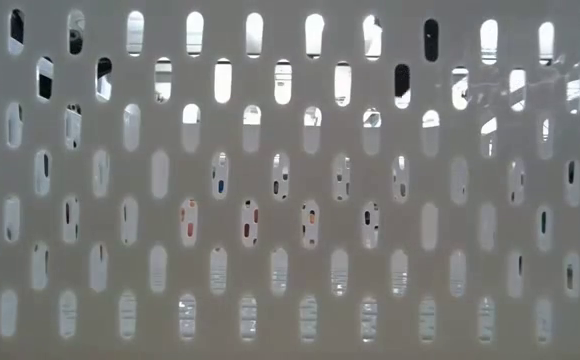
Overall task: Pick and placing Produce into tupperware
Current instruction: Put the right red cherry into the white bin
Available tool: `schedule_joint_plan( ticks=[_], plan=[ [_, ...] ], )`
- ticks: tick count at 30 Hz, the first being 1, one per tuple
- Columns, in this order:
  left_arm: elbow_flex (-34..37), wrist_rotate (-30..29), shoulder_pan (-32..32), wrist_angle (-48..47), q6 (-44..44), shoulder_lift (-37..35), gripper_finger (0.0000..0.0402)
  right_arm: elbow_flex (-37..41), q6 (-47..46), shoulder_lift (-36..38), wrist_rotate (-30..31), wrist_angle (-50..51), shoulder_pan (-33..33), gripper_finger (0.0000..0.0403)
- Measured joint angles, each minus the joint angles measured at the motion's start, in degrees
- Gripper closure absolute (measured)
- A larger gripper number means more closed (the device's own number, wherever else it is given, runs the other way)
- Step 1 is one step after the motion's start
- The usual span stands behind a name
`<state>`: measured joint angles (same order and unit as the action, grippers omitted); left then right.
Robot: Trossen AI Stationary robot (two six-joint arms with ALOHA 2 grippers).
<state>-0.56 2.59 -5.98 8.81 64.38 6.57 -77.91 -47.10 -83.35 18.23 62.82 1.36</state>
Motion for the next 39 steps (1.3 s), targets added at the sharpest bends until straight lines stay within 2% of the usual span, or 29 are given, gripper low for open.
schedule_joint_plan(
  ticks=[4, 8, 17, 29, 39],
  plan=[
    [0.0, 0.0, 0.0, 0.0, 0.0, 0.0, 0.0401, 0.0, -1.7, 0.0, -1.7, 1.4, 1.5, 0.0312],
    [0.0, 0.0, 0.0, 0.0, 0.0, 0.0, 0.0401, 0.0, -2.4, -0.1, -4.6, 1.7, 3.8, 0.0291],
    [0.0, 1.2, 0.0, -1.5, 0.0, 0.0, 0.0401, 0.1, -1.7, -6.2, -8.4, 4.0, 8.2, 0.0288],
    [0.0, 2.5, 0.0, -4.5, 0.1, 0.0, 0.0401, 0.1, 6.7, -18.5, -12.4, 3.6, 7.8, 0.0288],
    [0.0, 2.8, 0.0, -4.6, 0.1, 0.0, 0.0401, 0.1, 9.0, -18.6, -12.3, 0.0, 7.6, 0.0288]
  ],
)
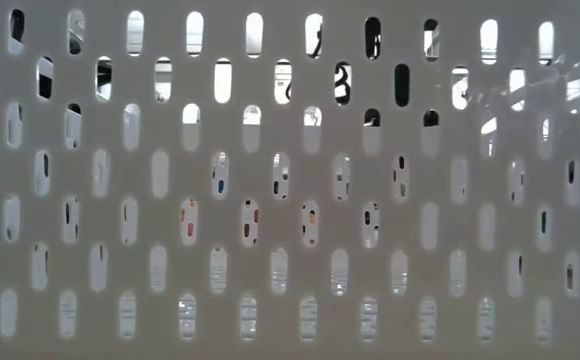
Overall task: Pick and placing Produce into tupperware
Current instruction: Put the right red cherry into the white bin
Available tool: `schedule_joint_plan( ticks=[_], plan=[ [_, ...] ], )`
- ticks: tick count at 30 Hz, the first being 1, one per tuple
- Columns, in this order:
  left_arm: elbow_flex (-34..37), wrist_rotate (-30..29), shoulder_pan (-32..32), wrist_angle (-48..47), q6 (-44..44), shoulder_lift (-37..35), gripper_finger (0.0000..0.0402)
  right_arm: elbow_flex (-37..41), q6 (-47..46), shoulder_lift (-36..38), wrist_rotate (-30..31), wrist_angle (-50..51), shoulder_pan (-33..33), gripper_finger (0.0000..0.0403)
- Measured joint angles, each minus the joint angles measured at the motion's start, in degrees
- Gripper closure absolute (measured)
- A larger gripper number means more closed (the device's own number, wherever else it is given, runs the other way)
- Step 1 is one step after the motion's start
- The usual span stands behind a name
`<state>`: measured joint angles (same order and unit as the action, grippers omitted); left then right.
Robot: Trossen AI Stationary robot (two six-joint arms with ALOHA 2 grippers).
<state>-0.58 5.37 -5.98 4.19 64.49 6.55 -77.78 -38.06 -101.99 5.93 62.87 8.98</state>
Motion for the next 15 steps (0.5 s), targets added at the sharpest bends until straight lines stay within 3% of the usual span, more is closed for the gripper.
schedule_joint_plan(
  ticks=[15],
  plan=[
    [0.0, 0.2, 0.0, -1.5, 0.3, 0.0, 0.0401, 12.5, -5.6, 4.5, -4.1, -8.1, -2.2, 0.0288]
  ],
)
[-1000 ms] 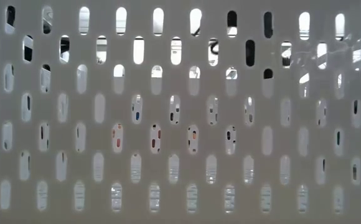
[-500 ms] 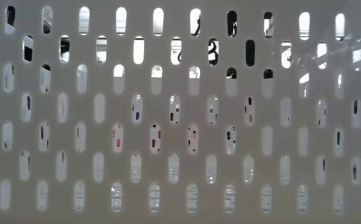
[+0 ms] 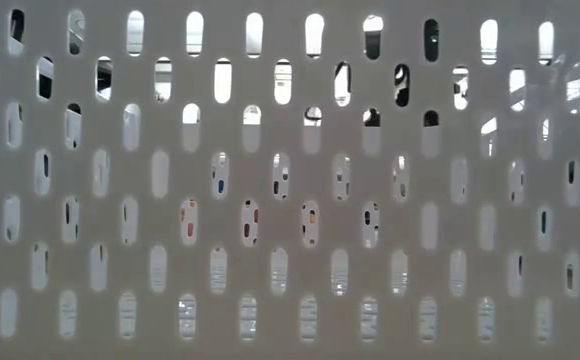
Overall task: Pick and placing Produce into tupperware
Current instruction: Put the right red cherry into the white bin
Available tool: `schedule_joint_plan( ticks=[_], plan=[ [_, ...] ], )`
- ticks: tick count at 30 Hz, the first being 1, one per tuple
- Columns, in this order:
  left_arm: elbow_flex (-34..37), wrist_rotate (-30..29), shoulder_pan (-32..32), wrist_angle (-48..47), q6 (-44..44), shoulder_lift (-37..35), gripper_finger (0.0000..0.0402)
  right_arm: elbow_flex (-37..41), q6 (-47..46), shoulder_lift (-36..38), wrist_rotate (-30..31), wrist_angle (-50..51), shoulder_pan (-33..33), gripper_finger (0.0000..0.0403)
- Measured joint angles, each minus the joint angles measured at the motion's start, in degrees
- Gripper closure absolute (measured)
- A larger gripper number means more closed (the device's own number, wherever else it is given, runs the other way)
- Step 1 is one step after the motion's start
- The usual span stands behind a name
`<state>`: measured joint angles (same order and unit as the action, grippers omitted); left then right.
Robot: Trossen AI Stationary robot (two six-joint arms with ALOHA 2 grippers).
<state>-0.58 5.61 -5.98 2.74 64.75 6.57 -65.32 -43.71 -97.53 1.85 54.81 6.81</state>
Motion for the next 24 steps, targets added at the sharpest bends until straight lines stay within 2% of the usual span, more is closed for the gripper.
schedule_joint_plan(
  ticks=[4, 12, 24],
  plan=[
    [0.0, 0.0, 0.0, 0.0, 0.0, 0.0, 0.0401, 2.3, -0.3, 1.3, -1.9, -4.2, 1.3, 0.0288],
    [0.0, 0.0, 0.0, 0.0, 0.1, 0.0, 0.0401, 5.1, -0.8, 1.5, -2.4, -6.3, 3.0, 0.0288],
    [0.0, 0.0, 0.0, 0.0, 0.1, 0.0, 0.0401, 5.4, -1.3, 1.5, -2.3, -9.8, 4.5, 0.0288]
  ],
)
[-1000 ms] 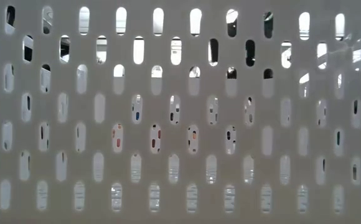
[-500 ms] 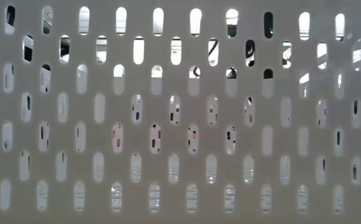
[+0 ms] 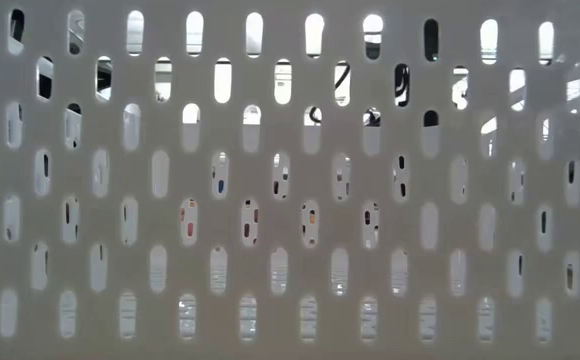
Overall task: Pick and placing Produce into tupperware
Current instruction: Put the right red cherry into the white bin
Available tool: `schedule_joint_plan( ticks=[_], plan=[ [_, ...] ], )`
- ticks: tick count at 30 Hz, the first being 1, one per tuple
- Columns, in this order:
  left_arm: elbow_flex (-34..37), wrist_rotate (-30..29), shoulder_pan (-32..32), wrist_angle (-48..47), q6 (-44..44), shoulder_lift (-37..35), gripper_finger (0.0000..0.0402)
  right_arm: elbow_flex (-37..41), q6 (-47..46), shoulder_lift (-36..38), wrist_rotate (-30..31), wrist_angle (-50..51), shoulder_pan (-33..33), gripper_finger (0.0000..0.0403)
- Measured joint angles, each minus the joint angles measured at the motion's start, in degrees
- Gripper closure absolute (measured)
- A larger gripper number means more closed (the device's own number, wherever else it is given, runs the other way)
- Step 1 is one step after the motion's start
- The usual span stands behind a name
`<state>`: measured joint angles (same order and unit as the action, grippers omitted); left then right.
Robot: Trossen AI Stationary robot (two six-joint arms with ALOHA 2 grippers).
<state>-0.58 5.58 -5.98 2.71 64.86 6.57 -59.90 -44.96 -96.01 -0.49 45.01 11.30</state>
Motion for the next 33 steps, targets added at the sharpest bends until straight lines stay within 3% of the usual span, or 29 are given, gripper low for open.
schedule_joint_plan(
  ticks=[10, 21, 33],
  plan=[
    [0.0, 0.0, 0.0, -0.3, 0.0, 0.0, 0.0401, 0.0, 3.5, 0.0, 0.0, -2.4, 1.9, 0.0286],
    [0.0, 0.0, 0.0, -1.2, 0.0, 0.0, 0.0401, 0.0, 7.8, 0.0, 0.1, -3.0, 1.5, 0.0226],
    [0.0, 0.0, 0.0, -1.2, 0.0, 0.0, 0.0401, 0.0, 13.8, -0.4, 0.1, -2.4, 1.3, 0.0235]
  ],
)
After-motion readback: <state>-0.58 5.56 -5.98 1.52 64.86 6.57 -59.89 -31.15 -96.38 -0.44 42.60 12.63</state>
